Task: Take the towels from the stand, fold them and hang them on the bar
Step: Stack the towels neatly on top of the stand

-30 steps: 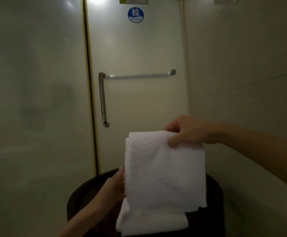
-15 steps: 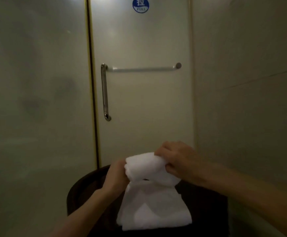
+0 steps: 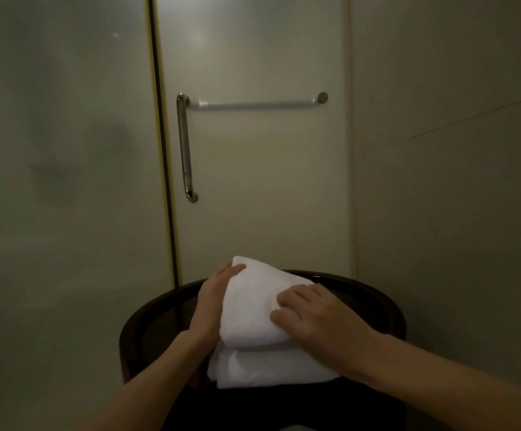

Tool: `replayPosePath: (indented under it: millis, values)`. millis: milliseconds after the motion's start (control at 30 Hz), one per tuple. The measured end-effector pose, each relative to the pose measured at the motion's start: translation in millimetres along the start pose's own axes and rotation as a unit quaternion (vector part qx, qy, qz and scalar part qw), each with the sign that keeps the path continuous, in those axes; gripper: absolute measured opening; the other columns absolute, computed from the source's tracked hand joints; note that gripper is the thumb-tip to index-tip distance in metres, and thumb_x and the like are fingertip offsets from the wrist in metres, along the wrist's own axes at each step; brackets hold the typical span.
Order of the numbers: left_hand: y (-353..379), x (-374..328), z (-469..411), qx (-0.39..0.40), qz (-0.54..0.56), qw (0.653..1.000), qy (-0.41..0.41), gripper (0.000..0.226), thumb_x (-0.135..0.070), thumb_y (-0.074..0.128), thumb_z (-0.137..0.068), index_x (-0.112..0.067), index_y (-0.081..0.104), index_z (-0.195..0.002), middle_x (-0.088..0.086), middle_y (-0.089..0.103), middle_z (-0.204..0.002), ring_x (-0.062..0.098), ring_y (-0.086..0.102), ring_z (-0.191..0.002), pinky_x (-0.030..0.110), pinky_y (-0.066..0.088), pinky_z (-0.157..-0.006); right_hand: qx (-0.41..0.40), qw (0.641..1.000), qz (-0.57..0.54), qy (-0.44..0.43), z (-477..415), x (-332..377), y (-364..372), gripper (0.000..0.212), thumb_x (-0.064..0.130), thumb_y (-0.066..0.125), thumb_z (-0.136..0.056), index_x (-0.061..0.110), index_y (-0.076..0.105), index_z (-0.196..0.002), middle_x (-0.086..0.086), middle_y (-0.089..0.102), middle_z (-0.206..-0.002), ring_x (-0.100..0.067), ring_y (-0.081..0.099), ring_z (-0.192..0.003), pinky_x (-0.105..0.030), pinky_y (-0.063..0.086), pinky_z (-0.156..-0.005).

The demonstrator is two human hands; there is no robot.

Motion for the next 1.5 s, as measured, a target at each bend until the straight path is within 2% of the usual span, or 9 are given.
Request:
replayPosePath:
  millis: [200, 267, 333, 467, 567, 667, 800, 1300, 1500]
  values:
    - [-2, 23, 5, 0.106, -0.051, 0.991, -0.058, 0.025, -0.046, 0.063, -0.084, -0.039, 0.068, -0.107, -0.004, 0.07, -0.109, 0.01, 0.066, -0.097, 0.02, 0.054, -0.072, 0.062, 0.997, -0.049, 0.007, 10, 7, 12, 0.035, 0.026, 0.073, -0.075, 0.021, 0.056, -0.106, -0.006, 0.066, -0.105, -0.02, 0.066, -0.09, -0.029, 0.054, -0.075]
    - [-11, 22, 5, 0.16, -0.049, 0.984, -0.061, 0.023, -0.043, 0.06, -0.088, -0.042, 0.067, -0.11, -0.006, 0.068, -0.118, 0.011, 0.063, -0.109, 0.028, 0.054, -0.084, 0.058, 0.995, -0.076, 0.006, 12, 6, 14, 0.032, 0.022, 0.068, -0.077, 0.018, 0.059, -0.108, -0.007, 0.067, -0.104, -0.021, 0.067, -0.089, -0.03, 0.056, -0.073]
    - [-23, 23, 0, 0.182, -0.16, 0.97, -0.022, 0.033, -0.03, 0.055, -0.096, -0.036, 0.057, -0.128, -0.004, 0.053, -0.138, 0.016, 0.049, -0.128, 0.036, 0.041, -0.107, 0.059, 0.994, -0.095, 0.01, 12, 5, 15, 0.034, 0.017, 0.071, -0.075, 0.013, 0.064, -0.108, -0.009, 0.069, -0.102, -0.024, 0.069, -0.086, -0.033, 0.059, -0.068]
    - [-34, -1, -12, 0.144, -0.227, 0.962, 0.056, 0.032, -0.009, 0.052, -0.093, -0.02, 0.066, -0.12, 0.004, 0.058, -0.133, 0.021, 0.052, -0.125, 0.033, 0.041, -0.104, 0.079, 0.988, -0.118, 0.063, 11, 3, 13, 0.041, 0.014, 0.068, -0.08, 0.009, 0.062, -0.12, -0.011, 0.068, -0.113, -0.027, 0.067, -0.097, -0.037, 0.056, -0.079]
    - [-25, -29, -11, 0.203, -0.131, 0.97, -0.007, 0.037, -0.037, 0.047, -0.091, -0.025, 0.064, -0.122, -0.005, 0.061, -0.128, 0.012, 0.055, -0.12, 0.033, 0.042, -0.102, 0.084, 0.975, -0.168, 0.117, 12, 6, 11, 0.037, 0.02, 0.049, -0.094, 0.014, 0.051, -0.131, -0.008, 0.058, -0.128, -0.026, 0.056, -0.113, -0.036, 0.042, -0.095]
    - [-6, -39, -5, 0.295, -0.115, 0.947, -0.056, 0.043, -0.044, 0.045, -0.097, -0.026, 0.053, -0.135, -0.002, 0.045, -0.146, 0.013, 0.038, -0.135, 0.034, 0.025, -0.116, 0.067, 0.966, -0.202, 0.147, 11, 11, 6, 0.034, 0.022, 0.046, -0.097, 0.015, 0.051, -0.13, -0.007, 0.059, -0.127, -0.025, 0.057, -0.11, -0.033, 0.04, -0.093]
    - [6, -30, 6, 0.372, -0.242, 0.894, -0.057, 0.048, -0.048, 0.031, -0.1, -0.038, 0.028, -0.146, -0.004, 0.012, -0.16, 0.017, 0.005, -0.147, 0.04, 0.002, -0.12, 0.087, 0.963, -0.211, 0.145, 13, 15, 5, 0.035, 0.022, 0.052, -0.093, 0.015, 0.053, -0.127, -0.006, 0.061, -0.123, -0.022, 0.057, -0.108, -0.029, 0.039, -0.091]
    - [6, -39, 21, 0.335, -0.278, 0.9, -0.031, 0.049, -0.044, 0.034, -0.1, -0.032, 0.028, -0.147, 0.003, 0.018, -0.159, 0.019, 0.011, -0.146, 0.031, 0.003, -0.119, 0.148, 0.983, -0.032, 0.107, 27, 19, -5, 0.041, 0.013, 0.041, -0.088, 0.009, 0.054, -0.127, -0.013, 0.058, -0.124, -0.032, 0.055, -0.114, -0.043, 0.043, -0.093]
    - [5, -44, 25, 0.34, -0.258, 0.904, -0.039, 0.048, -0.039, 0.037, -0.101, -0.026, 0.031, -0.147, 0.0, 0.023, -0.157, 0.014, 0.014, -0.145, 0.009, 0.003, -0.101, 0.129, 0.988, -0.004, 0.086, 30, 23, -6, 0.027, 0.002, 0.06, -0.082, 0.008, 0.063, -0.109, -0.012, 0.066, -0.111, -0.032, 0.063, -0.099, -0.043, 0.049, -0.081]
Point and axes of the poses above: each hand's wrist, its own z-axis away from the middle knuckle, its own y-axis out of the palm, x = y × z, the point moved 1 cm from there along -z, towards the middle knuckle
